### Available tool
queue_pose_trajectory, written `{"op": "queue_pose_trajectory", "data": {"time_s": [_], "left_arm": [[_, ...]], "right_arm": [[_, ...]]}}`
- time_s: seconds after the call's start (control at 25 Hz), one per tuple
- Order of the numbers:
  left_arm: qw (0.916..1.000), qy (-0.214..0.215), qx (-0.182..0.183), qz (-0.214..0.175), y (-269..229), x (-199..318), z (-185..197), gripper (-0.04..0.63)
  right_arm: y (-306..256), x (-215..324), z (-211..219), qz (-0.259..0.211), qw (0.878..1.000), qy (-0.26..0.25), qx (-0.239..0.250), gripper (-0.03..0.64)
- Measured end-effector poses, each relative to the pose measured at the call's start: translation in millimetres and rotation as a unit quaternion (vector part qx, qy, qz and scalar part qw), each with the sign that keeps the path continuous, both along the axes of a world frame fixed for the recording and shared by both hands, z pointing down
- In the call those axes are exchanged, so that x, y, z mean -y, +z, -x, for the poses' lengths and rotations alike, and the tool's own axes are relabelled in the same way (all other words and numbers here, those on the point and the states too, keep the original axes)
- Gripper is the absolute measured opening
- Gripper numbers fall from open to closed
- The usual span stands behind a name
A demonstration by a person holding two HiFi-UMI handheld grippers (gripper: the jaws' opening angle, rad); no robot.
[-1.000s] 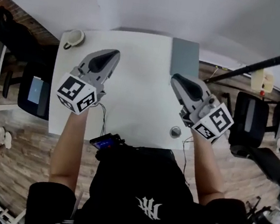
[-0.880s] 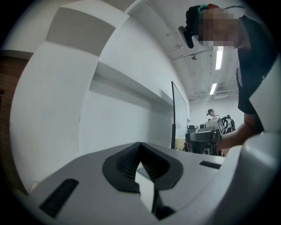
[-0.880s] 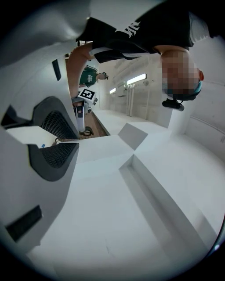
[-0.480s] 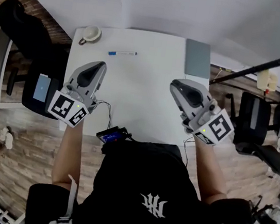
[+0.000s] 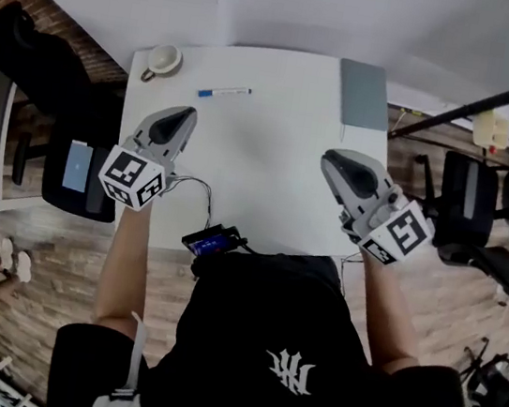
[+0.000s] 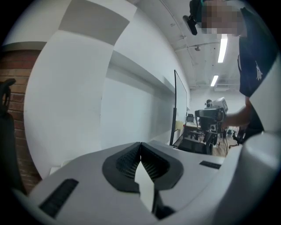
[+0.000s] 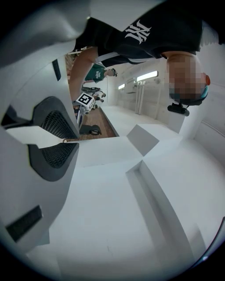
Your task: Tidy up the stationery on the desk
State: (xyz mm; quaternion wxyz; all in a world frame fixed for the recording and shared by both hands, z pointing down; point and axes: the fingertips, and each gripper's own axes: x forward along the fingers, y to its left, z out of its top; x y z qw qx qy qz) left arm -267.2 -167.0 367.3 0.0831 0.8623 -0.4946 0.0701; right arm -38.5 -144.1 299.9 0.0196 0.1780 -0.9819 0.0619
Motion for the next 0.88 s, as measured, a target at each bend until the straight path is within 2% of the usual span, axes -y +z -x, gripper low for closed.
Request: {"op": "queue_pose_trajectory", "data": {"time_s": [0.12,0.24,0.32,0.56,0.88], "left_arm": [[0.9982,0.022,0.052,0.019,21.1,19.7,0.1,0.004],[0.9922,0.056,0.098,0.054,48.3,39.9,-2.7,0.006],[0.9864,0.076,0.121,0.081,68.3,53.8,-3.3,0.050],[0.9615,0.127,0.206,0.131,120.1,89.3,-3.0,0.074],[0.9302,0.174,0.269,0.179,177.4,113.6,-2.3,0.119]], "right_arm": [[6.5,3.9,-6.7,0.010,1.000,0.017,-0.003,0.054],[13.3,7.3,-12.5,0.021,0.999,0.033,-0.006,0.054],[18.6,10.1,-15.6,0.029,0.999,0.043,-0.011,0.054],[34.5,19.9,-22.8,0.052,0.996,0.067,-0.022,0.054],[55.8,31.2,-26.8,0.073,0.993,0.084,-0.041,0.054]]}}
